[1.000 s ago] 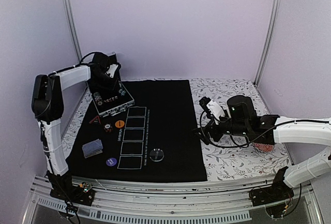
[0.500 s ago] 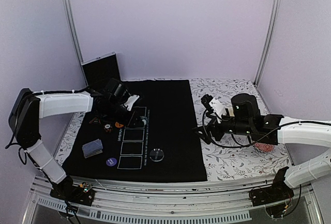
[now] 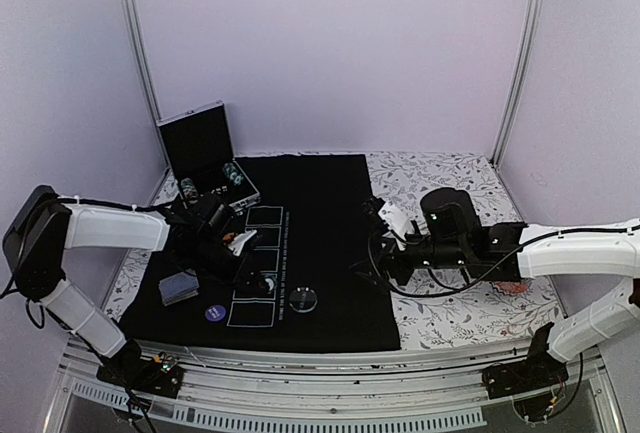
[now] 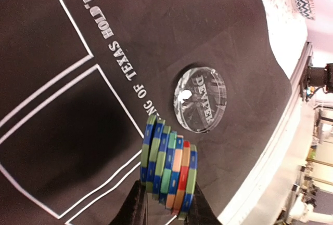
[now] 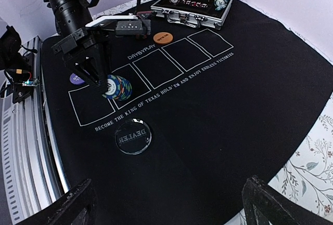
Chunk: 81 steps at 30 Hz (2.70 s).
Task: Distribute texas hold em gaming equipment
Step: Place the poker chips pile at the community card area, then move the poker chips pile to the small blind area.
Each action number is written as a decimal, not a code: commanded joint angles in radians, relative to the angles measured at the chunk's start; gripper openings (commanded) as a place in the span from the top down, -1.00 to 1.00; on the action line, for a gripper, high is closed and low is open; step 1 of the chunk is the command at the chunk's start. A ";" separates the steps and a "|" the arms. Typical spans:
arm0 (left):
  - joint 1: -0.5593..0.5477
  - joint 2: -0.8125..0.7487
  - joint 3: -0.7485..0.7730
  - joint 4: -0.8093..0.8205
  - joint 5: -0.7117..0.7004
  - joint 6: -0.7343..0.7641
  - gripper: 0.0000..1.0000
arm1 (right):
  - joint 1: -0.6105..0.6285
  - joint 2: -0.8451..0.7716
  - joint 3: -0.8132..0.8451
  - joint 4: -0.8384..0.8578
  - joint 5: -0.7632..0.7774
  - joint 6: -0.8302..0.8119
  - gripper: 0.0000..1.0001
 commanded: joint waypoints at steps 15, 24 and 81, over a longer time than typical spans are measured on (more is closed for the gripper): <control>0.063 0.165 0.036 0.022 0.114 0.001 0.95 | 0.080 0.236 0.174 0.055 -0.095 -0.035 -0.97; 0.083 0.208 0.055 -0.001 0.089 0.015 0.74 | 0.080 0.314 0.225 0.059 -0.132 -0.041 -0.97; -0.258 0.409 0.385 -0.327 -0.582 0.258 0.08 | 0.080 0.271 0.154 0.031 -0.131 -0.005 -0.97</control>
